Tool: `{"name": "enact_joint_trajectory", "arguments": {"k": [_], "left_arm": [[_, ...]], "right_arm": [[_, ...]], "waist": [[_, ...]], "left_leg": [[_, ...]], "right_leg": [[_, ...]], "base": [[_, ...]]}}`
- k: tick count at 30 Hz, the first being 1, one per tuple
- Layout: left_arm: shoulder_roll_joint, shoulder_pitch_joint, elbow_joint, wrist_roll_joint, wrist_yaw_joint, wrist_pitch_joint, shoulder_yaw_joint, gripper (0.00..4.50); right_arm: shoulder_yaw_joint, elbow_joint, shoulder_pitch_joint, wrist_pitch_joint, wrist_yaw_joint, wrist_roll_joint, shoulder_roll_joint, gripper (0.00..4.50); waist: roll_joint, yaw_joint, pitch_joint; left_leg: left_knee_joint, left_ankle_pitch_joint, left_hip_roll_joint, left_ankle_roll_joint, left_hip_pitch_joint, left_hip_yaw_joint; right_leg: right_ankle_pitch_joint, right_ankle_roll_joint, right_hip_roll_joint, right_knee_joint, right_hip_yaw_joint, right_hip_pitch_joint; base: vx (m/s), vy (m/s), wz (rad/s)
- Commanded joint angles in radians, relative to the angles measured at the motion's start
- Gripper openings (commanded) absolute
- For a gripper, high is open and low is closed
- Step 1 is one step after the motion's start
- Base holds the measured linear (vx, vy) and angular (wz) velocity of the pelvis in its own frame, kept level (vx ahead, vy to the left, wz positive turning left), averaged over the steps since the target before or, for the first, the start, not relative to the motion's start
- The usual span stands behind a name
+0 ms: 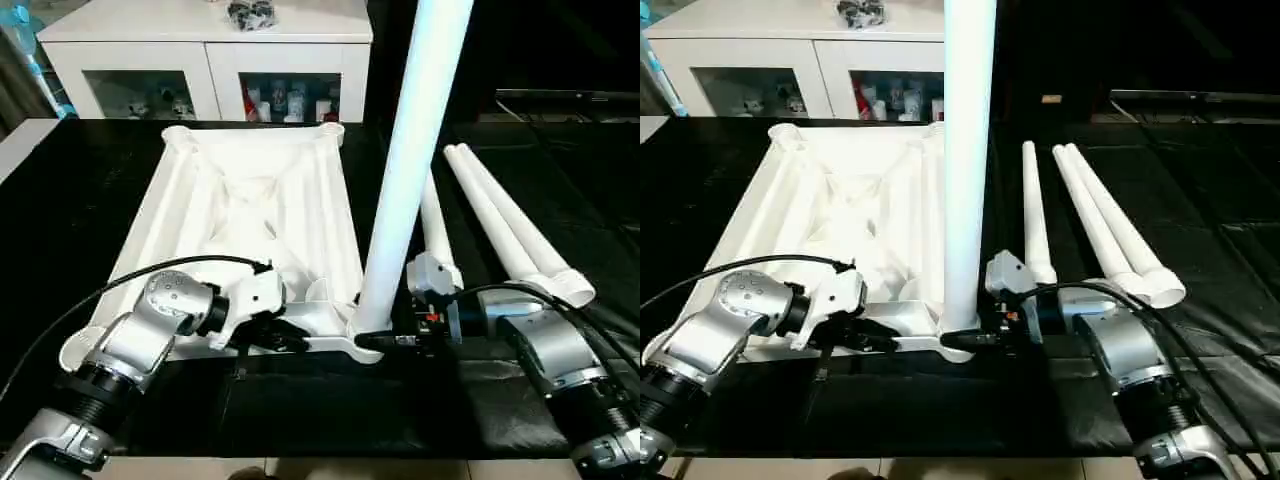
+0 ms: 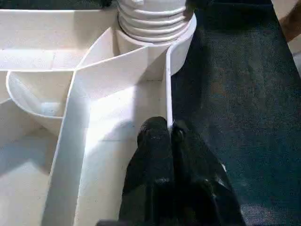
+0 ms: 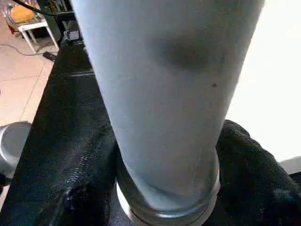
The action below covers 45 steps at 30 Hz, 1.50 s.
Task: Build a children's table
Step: Rotate leg to tighten
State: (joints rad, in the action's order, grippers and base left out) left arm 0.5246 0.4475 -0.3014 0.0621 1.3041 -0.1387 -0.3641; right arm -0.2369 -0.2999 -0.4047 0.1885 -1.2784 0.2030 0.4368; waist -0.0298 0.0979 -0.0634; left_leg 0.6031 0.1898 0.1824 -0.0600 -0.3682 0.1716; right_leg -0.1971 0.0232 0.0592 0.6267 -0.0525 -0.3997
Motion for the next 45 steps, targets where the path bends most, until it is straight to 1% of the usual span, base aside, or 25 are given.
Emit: {"name": "enact_joint_trajectory", "arguments": {"k": [1,4,5,10,12,13,15,16,17,18,19,20,23,24,28,30,31,32,34,36,38,40,42,43,45], "left_arm": [[0.001,0.013,-0.007,-0.014,0.022,0.013,-0.025,0.00],[-0.002,0.013,-0.012,-0.016,0.019,0.016,-0.024,0.00],[-0.007,0.013,-0.012,-0.011,0.008,0.011,-0.016,0.00],[-0.018,0.013,-0.012,-0.003,-0.021,-0.012,0.001,0.00],[-0.049,0.011,0.008,0.017,-0.101,-0.085,0.045,0.00],[-0.049,0.011,0.008,0.017,-0.101,-0.085,0.045,0.00],[-0.087,0.005,0.047,0.042,-0.189,-0.167,0.091,0.00],[-0.121,-0.009,0.096,0.048,-0.267,-0.232,0.119,0.00],[-0.123,-0.010,0.099,0.048,-0.273,-0.236,0.121,0.00],[-0.137,-0.016,0.119,0.047,-0.300,-0.259,0.128,0.00],[-0.152,-0.023,0.143,0.045,-0.330,-0.287,0.135,0.00],[-0.169,-0.030,0.167,0.041,-0.360,-0.315,0.142,0.00],[-0.231,-0.048,0.239,0.027,-0.463,-0.397,0.165,0.00],[-0.258,-0.050,0.262,0.020,-0.505,-0.426,0.173,0.00],[-0.272,-0.049,0.282,0.010,-0.534,-0.443,0.171,0.00],[-0.274,-0.048,0.299,0.009,-0.551,-0.463,0.166,0.00],[-0.273,-0.047,0.303,0.010,-0.551,-0.467,0.162,0.00],[-0.265,-0.047,0.309,0.008,-0.546,-0.477,0.156,0.00],[-0.263,-0.049,0.316,0.004,-0.545,-0.487,0.154,0.00],[-0.241,-0.047,0.303,0.002,-0.519,-0.484,0.145,0.00],[-0.227,-0.045,0.295,0.000,-0.504,-0.476,0.137,0.00],[-0.198,-0.039,0.271,0.004,-0.459,-0.448,0.127,0.00],[-0.175,-0.035,0.254,0.008,-0.422,-0.424,0.117,0.00],[-0.172,-0.035,0.252,0.008,-0.418,-0.421,0.116,0.00],[-0.136,-0.030,0.233,0.014,-0.354,-0.398,0.099,0.00]], "right_arm": [[-0.007,-0.010,-0.013,0.004,-0.015,0.008,0.007,2.70],[-0.010,-0.010,-0.011,0.005,-0.015,0.007,0.005,2.63],[-0.012,-0.010,-0.009,0.012,-0.010,0.008,0.002,2.63],[0.000,-0.002,-0.004,0.041,0.029,0.014,-0.020,2.62],[0.013,0.002,0.004,0.062,0.142,-0.003,-0.078,2.62],[0.013,0.002,0.004,0.062,0.142,-0.003,-0.078,2.62],[0.028,-0.006,0.008,0.079,0.260,-0.019,-0.145,2.62],[0.044,-0.032,-0.001,0.088,0.356,-0.026,-0.208,2.62],[0.045,-0.034,-0.001,0.089,0.362,-0.026,-0.213,2.62],[0.054,-0.048,-0.009,0.100,0.404,-0.028,-0.237,2.62],[0.061,-0.063,-0.019,0.103,0.446,-0.034,-0.262,2.62],[0.066,-0.077,-0.029,0.105,0.485,-0.041,-0.283,2.62],[0.088,-0.102,-0.058,0.130,0.599,-0.051,-0.351,2.62],[0.082,-0.103,-0.065,0.134,0.625,-0.067,-0.365,2.62],[0.058,-0.084,-0.052,0.113,0.595,-0.081,-0.365,2.62],[0.045,-0.075,-0.041,0.095,0.579,-0.085,-0.362,2.62],[0.045,-0.075,-0.038,0.095,0.581,-0.085,-0.358,3.17],[0.053,-0.072,-0.033,0.097,0.576,-0.078,-0.352,3.31],[0.057,-0.069,-0.031,0.101,0.572,-0.075,-0.351,3.31],[0.064,-0.056,-0.023,0.089,0.559,-0.073,-0.333,3.66],[0.065,-0.051,-0.019,0.082,0.553,-0.076,-0.325,3.75],[0.066,-0.045,-0.008,0.056,0.528,-0.083,-0.297,3.95],[0.069,-0.038,-0.001,0.041,0.502,-0.080,-0.277,4.17],[0.070,-0.037,-0.001,0.039,0.499,-0.080,-0.275,4.28],[0.072,-0.019,0.011,-0.009,0.444,-0.076,-0.234,4.47]], "waist": [[0.001,-0.002,0.074],[0.001,-0.002,0.074],[0.004,-0.003,0.074],[0.000,-0.003,0.071],[-0.001,-0.004,0.070],[0.000,-0.008,0.069],[-0.002,-0.015,0.068],[0.002,-0.022,0.069],[0.001,-0.027,0.067],[0.004,-0.034,0.070],[0.003,-0.037,0.070],[0.002,-0.044,0.071],[0.000,-0.051,0.074],[0.000,-0.054,0.076],[-0.002,-0.049,0.078],[-0.003,-0.049,0.077],[-0.003,-0.050,0.077],[-0.003,-0.049,0.076],[-0.003,-0.050,0.075],[-0.003,-0.049,0.074],[-0.005,-0.049,0.074],[-0.009,-0.048,0.074],[-0.007,-0.047,0.073],[-0.014,-0.045,0.074],[-0.012,-0.041,0.074]], "left_leg": [[-0.066,0.165,0.045,0.043,0.008,-0.012],[-0.066,0.165,0.045,0.044,0.008,-0.012],[-0.066,0.164,0.045,0.044,0.008,-0.012],[-0.068,0.183,0.045,0.036,0.010,-0.012],[-0.068,0.190,0.044,0.028,0.012,-0.013],[-0.069,0.190,0.045,0.022,0.011,-0.011],[-0.071,0.206,0.041,0.006,0.011,-0.015],[-0.074,0.202,0.042,-0.004,0.006,-0.018],[-0.075,0.204,0.042,-0.008,0.003,-0.019],[-0.074,0.201,0.039,-0.006,0.004,-0.019],[-0.072,0.194,0.037,-0.001,0.005,-0.019],[-0.070,0.172,0.037,0.006,0.000,-0.018],[-0.066,0.136,0.038,0.019,0.000,-0.015],[-0.065,0.115,0.038,0.023,-0.002,-0.015],[-0.062,0.097,0.038,0.053,0.000,-0.013],[-0.062,0.095,0.038,0.059,0.000,-0.013],[-0.063,0.104,0.039,0.058,0.000,-0.013],[-0.063,0.106,0.038,0.058,0.001,-0.013],[-0.064,0.122,0.039,0.054,0.000,-0.013],[-0.064,0.129,0.039,0.050,0.002,-0.013],[-0.065,0.133,0.039,0.049,0.002,-0.014],[-0.065,0.146,0.039,0.044,0.004,-0.015],[-0.066,0.152,0.039,0.042,0.003,-0.015],[-0.065,0.155,0.038,0.041,0.004,-0.016],[-0.065,0.160,0.039,0.040,0.006,-0.015]], "right_leg": [[-0.163,0.229,0.077,-0.076,0.047,0.053],[-0.166,0.228,0.077,-0.077,0.046,0.053],[-0.168,0.227,0.076,-0.077,0.046,0.053],[-0.211,0.218,0.078,-0.082,0.047,0.051],[-0.230,0.215,0.078,-0.084,0.047,0.050],[-0.229,0.217,0.078,-0.082,0.048,0.050],[-0.281,0.202,0.079,-0.088,0.046,0.048],[-0.288,0.197,0.081,-0.084,0.045,0.054],[-0.293,0.196,0.081,-0.084,0.044,0.052],[-0.302,0.189,0.080,-0.087,0.044,0.053],[-0.296,0.188,0.079,-0.089,0.044,0.052],[-0.256,0.197,0.078,-0.085,0.045,0.054],[-0.182,0.217,0.075,-0.078,0.046,0.055],[-0.139,0.226,0.073,-0.075,0.045,0.055],[-0.056,0.242,0.071,-0.071,0.044,0.057],[-0.046,0.244,0.072,-0.071,0.043,0.057],[-0.051,0.245,0.072,-0.071,0.043,0.058],[-0.056,0.245,0.072,-0.072,0.043,0.058],[-0.079,0.241,0.073,-0.075,0.044,0.059],[-0.096,0.236,0.073,-0.078,0.044,0.057],[-0.100,0.235,0.073,-0.077,0.044,0.058],[-0.110,0.232,0.073,-0.078,0.043,0.056],[-0.114,0.229,0.073,-0.079,0.044,0.057],[-0.116,0.228,0.073,-0.078,0.043,0.056],[-0.108,0.227,0.072,-0.080,0.043,0.057]], "base": [[0.000,0.000,0.00],[0.000,0.000,0.00],[0.000,0.000,0.00],[0.000,0.000,0.00],[0.000,0.000,0.00],[0.000,0.000,0.00],[0.000,0.000,0.00],[0.000,0.000,0.00],[0.000,0.000,0.00],[0.000,0.000,0.00],[0.000,0.000,0.00],[0.000,0.000,0.00],[0.000,0.000,0.00],[0.000,0.000,0.00],[0.000,0.000,0.00],[0.000,0.000,0.00],[0.000,0.000,0.00],[0.000,0.000,0.00],[0.000,0.000,0.00],[0.000,0.000,0.00],[0.000,0.000,0.00],[0.000,0.000,0.00],[0.000,0.000,0.00],[0.000,0.000,0.00],[0.000,0.000,0.00]]}}
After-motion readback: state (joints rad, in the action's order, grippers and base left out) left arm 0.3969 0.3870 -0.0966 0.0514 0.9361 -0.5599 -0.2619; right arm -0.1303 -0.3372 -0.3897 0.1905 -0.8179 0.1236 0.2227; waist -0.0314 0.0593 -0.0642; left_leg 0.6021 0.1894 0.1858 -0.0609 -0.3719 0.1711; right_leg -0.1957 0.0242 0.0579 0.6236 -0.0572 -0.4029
